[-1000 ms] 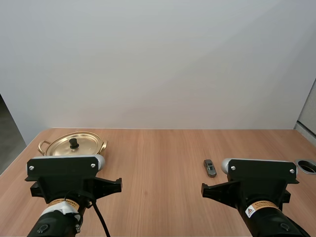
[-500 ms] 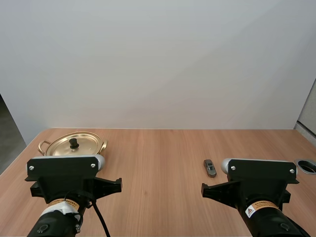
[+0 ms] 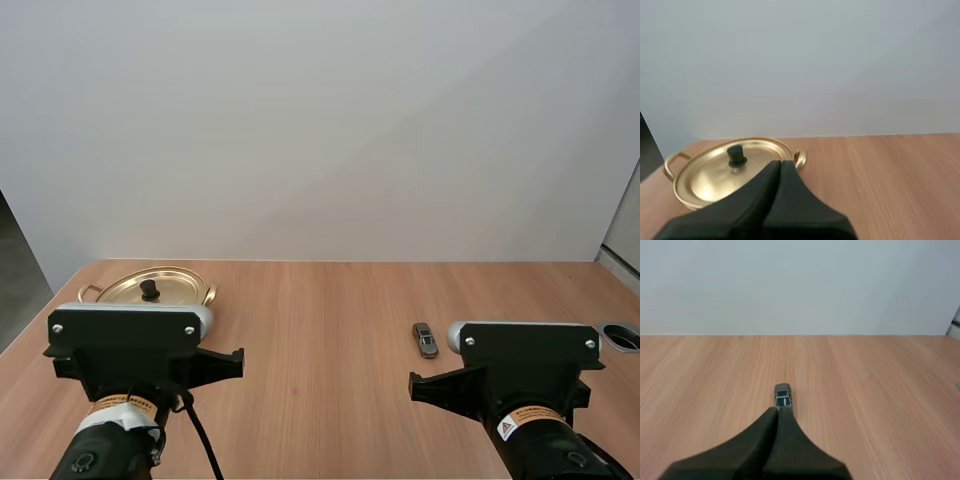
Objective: Open the pot, put the car inside, and close it
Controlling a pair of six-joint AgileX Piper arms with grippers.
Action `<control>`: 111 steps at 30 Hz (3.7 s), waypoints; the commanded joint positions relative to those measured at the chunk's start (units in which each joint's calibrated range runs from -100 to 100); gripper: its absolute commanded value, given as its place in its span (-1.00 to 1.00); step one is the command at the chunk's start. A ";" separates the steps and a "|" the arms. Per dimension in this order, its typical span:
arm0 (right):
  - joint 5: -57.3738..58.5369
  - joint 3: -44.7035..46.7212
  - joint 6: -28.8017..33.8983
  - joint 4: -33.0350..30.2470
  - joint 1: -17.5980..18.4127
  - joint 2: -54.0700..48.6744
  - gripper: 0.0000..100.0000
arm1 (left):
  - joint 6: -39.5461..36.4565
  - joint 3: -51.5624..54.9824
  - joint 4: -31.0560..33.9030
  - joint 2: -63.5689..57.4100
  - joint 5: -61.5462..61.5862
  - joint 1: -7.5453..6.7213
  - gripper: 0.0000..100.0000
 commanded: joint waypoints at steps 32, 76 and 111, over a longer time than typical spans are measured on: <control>13.79 -25.85 -7.88 -13.76 1.08 13.09 -1.00 | 1.55 -63.45 13.04 55.29 46.70 4.01 -1.00; 18.04 -25.85 -11.24 -8.32 1.08 13.20 -0.38 | 5.29 -70.92 12.13 87.65 63.19 4.43 0.77; 10.29 -25.60 -12.35 -6.28 0.73 26.08 -1.00 | 8.70 -77.43 6.79 93.72 63.39 7.58 -1.00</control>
